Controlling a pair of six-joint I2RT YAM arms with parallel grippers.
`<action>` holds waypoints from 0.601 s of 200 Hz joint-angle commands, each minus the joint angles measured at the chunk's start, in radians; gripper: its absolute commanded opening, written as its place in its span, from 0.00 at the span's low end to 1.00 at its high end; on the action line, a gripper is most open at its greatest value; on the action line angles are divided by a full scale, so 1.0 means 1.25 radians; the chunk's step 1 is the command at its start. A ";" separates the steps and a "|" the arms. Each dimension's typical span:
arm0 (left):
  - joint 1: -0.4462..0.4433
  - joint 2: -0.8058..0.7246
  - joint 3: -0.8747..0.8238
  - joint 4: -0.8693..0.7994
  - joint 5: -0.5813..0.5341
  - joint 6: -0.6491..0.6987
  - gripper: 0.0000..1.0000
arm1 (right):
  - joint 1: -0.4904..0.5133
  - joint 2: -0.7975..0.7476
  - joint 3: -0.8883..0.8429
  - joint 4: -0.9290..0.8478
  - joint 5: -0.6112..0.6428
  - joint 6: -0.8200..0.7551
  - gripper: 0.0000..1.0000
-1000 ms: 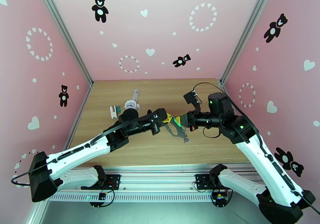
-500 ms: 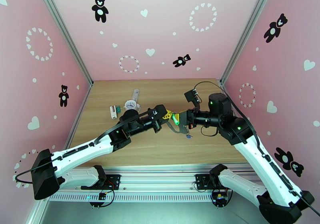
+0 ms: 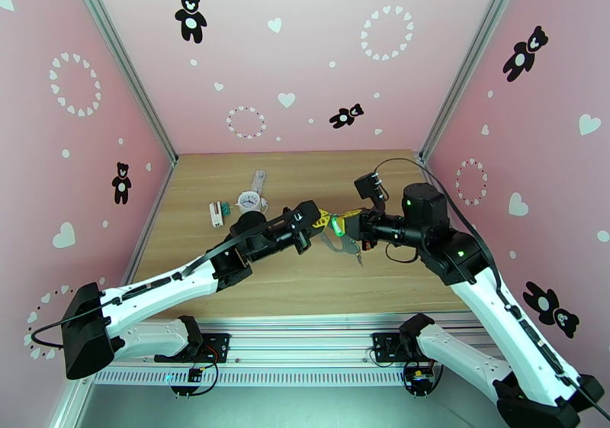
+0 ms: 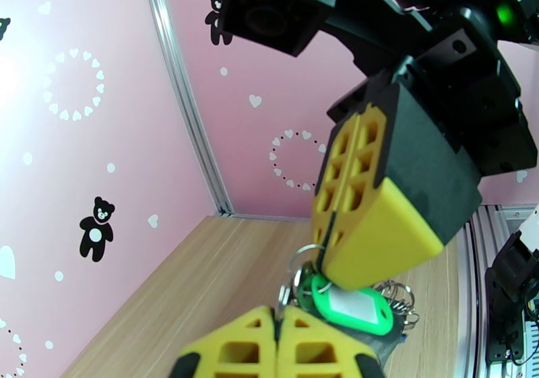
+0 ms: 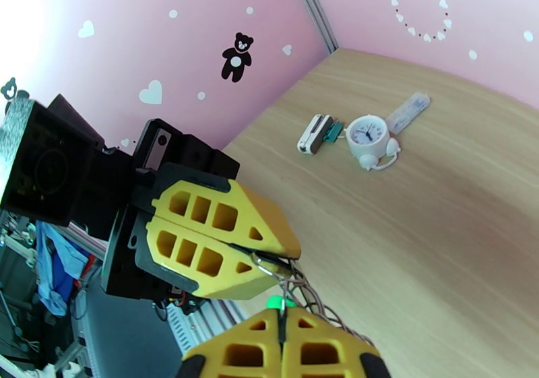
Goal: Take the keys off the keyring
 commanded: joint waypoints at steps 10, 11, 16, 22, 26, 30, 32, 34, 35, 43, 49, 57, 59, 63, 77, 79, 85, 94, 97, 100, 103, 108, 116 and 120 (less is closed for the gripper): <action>0.016 0.007 0.015 0.033 -0.092 -0.006 0.00 | 0.003 -0.052 -0.034 -0.010 0.015 -0.099 0.00; 0.016 0.007 0.016 0.032 -0.091 -0.006 0.00 | 0.003 -0.052 -0.035 -0.010 0.016 -0.102 0.00; 0.015 0.007 0.018 0.031 -0.086 -0.006 0.00 | 0.004 -0.054 -0.038 -0.010 0.019 -0.115 0.00; 0.015 0.008 0.020 0.026 -0.084 -0.008 0.00 | 0.005 -0.056 -0.040 -0.011 0.027 -0.130 0.00; 0.014 0.011 0.021 0.025 -0.084 -0.010 0.00 | 0.004 -0.056 -0.040 -0.012 0.030 -0.139 0.00; 0.014 0.010 0.021 0.025 -0.086 -0.013 0.00 | 0.005 -0.057 -0.041 -0.011 0.031 -0.148 0.00; 0.014 0.010 0.021 0.025 -0.086 -0.014 0.00 | 0.005 -0.057 -0.040 -0.011 0.031 -0.153 0.00; 0.014 0.010 0.021 0.025 -0.087 -0.015 0.00 | 0.006 -0.058 -0.042 -0.010 0.031 -0.156 0.00; 0.014 0.010 0.021 0.025 -0.087 -0.015 0.00 | 0.007 -0.059 -0.042 -0.010 0.030 -0.159 0.00; 0.014 0.009 0.023 0.023 -0.088 -0.017 0.00 | 0.009 -0.063 -0.048 -0.004 0.030 -0.174 0.00; 0.015 0.010 0.025 0.019 -0.089 -0.019 0.00 | 0.012 -0.065 -0.051 -0.002 0.030 -0.185 0.00; 0.015 0.010 0.028 0.016 -0.087 -0.021 0.00 | 0.016 -0.067 -0.054 0.002 0.030 -0.196 0.00; 0.015 0.010 0.028 0.015 -0.086 -0.020 0.00 | 0.017 -0.068 -0.056 0.002 0.030 -0.201 0.00; 0.014 0.010 0.029 0.012 -0.086 -0.020 0.00 | 0.019 -0.068 -0.056 0.003 0.030 -0.209 0.00; 0.015 0.011 0.032 0.007 -0.091 -0.021 0.00 | 0.028 -0.070 -0.057 0.003 0.043 -0.230 0.00; 0.015 0.010 0.032 0.007 -0.091 -0.021 0.00 | 0.029 -0.070 -0.057 0.003 0.045 -0.233 0.00; 0.014 0.011 0.033 0.007 -0.092 -0.019 0.00 | 0.034 -0.070 -0.058 0.005 0.048 -0.241 0.00; 0.014 0.012 0.035 0.008 -0.096 -0.020 0.00 | 0.042 -0.070 -0.058 0.007 0.056 -0.254 0.00; 0.014 0.013 0.036 0.006 -0.097 -0.020 0.00 | 0.046 -0.069 -0.059 0.007 0.060 -0.257 0.00; 0.014 0.013 0.038 0.005 -0.097 -0.021 0.00 | 0.050 -0.069 -0.060 0.008 0.063 -0.260 0.00; 0.014 0.014 0.038 0.003 -0.097 -0.021 0.00 | 0.053 -0.070 -0.060 0.008 0.066 -0.263 0.00; 0.014 0.015 0.042 0.000 -0.097 -0.020 0.00 | 0.058 -0.070 -0.060 0.009 0.072 -0.270 0.00; 0.015 0.017 0.044 -0.004 -0.099 -0.022 0.00 | 0.067 -0.070 -0.061 0.011 0.080 -0.280 0.00; 0.014 0.018 0.045 -0.004 -0.100 -0.023 0.00 | 0.070 -0.070 -0.061 0.011 0.088 -0.285 0.00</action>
